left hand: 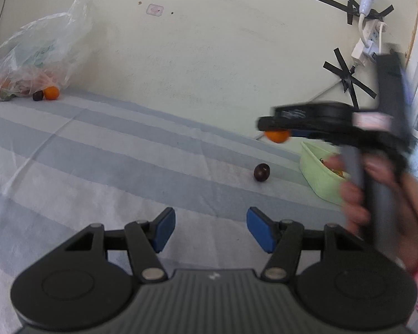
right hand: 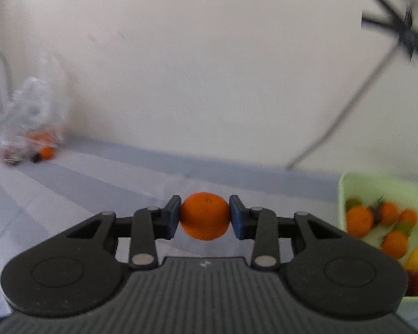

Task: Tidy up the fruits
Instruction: 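Grasp the tangerine with the right gripper while the left grasps the dark plum, then carry the tangerine and dark plum over the green basin with both grippers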

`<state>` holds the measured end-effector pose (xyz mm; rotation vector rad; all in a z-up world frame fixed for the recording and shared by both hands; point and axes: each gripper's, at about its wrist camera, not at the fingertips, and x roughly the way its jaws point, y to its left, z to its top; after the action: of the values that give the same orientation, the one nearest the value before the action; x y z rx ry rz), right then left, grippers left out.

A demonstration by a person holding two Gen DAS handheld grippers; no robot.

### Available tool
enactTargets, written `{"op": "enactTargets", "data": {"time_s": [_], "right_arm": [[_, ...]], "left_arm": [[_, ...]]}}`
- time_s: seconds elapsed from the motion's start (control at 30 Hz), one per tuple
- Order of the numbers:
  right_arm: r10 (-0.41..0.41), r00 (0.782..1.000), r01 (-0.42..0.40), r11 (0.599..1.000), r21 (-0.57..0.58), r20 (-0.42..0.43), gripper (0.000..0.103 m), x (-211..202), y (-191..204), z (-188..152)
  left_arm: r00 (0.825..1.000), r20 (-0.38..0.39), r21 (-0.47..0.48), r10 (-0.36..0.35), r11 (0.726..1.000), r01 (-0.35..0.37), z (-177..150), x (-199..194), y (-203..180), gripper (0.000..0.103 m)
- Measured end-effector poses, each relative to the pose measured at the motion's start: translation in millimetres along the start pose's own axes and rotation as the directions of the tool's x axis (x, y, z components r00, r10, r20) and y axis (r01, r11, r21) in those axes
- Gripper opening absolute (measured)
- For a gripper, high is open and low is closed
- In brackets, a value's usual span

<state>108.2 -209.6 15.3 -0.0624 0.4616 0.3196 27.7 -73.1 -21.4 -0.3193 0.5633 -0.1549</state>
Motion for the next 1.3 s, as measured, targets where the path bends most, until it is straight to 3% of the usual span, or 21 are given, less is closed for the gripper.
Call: {"op": "enactTargets", "data": {"time_s": [0.1, 0.23, 0.37, 0.5, 0.67, 0.8, 0.93, 1.0, 1.13, 1.2, 1.3], "right_arm": [[0.015, 1.000, -0.015, 0.999, -0.040, 0.006, 0.040, -42, -4, -27], [-0.026, 0.998, 0.021, 0.995, -0.099, -0.052, 0.040, -75, -19, -77], [-0.039, 0.996, 0.031, 0.995, -0.097, -0.081, 0.041, -91, -34, -109], [0.021, 0.996, -0.022, 1.000, -0.021, -0.083, 0.048, -90, -46, -110], [0.082, 0.993, -0.077, 0.995, 0.057, -0.084, 0.053, -83, -51, -108], [0.111, 0.991, -0.103, 0.990, 0.093, -0.078, 0.054, -85, -54, -109], [0.116, 0.990, -0.109, 0.989, 0.098, -0.076, 0.055, -84, -54, -108], [0.120, 0.990, -0.112, 0.988, 0.105, -0.073, 0.055, -84, -55, -108], [0.117, 0.991, -0.109, 0.988, 0.109, -0.070, 0.055, -86, -56, -109], [0.108, 0.992, -0.101, 0.990, 0.100, -0.067, 0.054, -88, -56, -110], [0.096, 0.993, -0.092, 0.994, 0.058, -0.074, 0.049, -91, -52, -113]], "left_arm": [[0.999, -0.021, 0.002, -0.028, 1.000, 0.028, 3, 3, 1, 0.059], [0.994, -0.079, 0.053, -0.080, 0.995, 0.085, 21, 18, -3, 0.059], [0.975, -0.141, 0.115, -0.174, 0.975, 0.190, 54, 46, -19, 0.059], [0.987, -0.110, 0.255, -0.117, 0.956, 0.142, 68, 85, -48, 0.059], [0.993, -0.104, 0.394, -0.063, 0.914, 0.099, 58, 124, -75, 0.058], [0.988, -0.146, 0.415, -0.054, 0.903, 0.110, 54, 143, -85, 0.052], [0.981, -0.191, 0.420, -0.037, 0.900, 0.116, 52, 154, -88, 0.030], [0.982, -0.188, 0.420, -0.029, 0.901, 0.107, 51, 155, -88, 0.024], [0.982, -0.185, 0.402, -0.026, 0.910, 0.100, 47, 145, -85, 0.023], [0.978, -0.196, 0.377, -0.065, 0.916, 0.136, 43, 130, -85, 0.024], [0.976, -0.187, 0.396, -0.108, 0.901, 0.176, 29, 97, -87, 0.024]]}}
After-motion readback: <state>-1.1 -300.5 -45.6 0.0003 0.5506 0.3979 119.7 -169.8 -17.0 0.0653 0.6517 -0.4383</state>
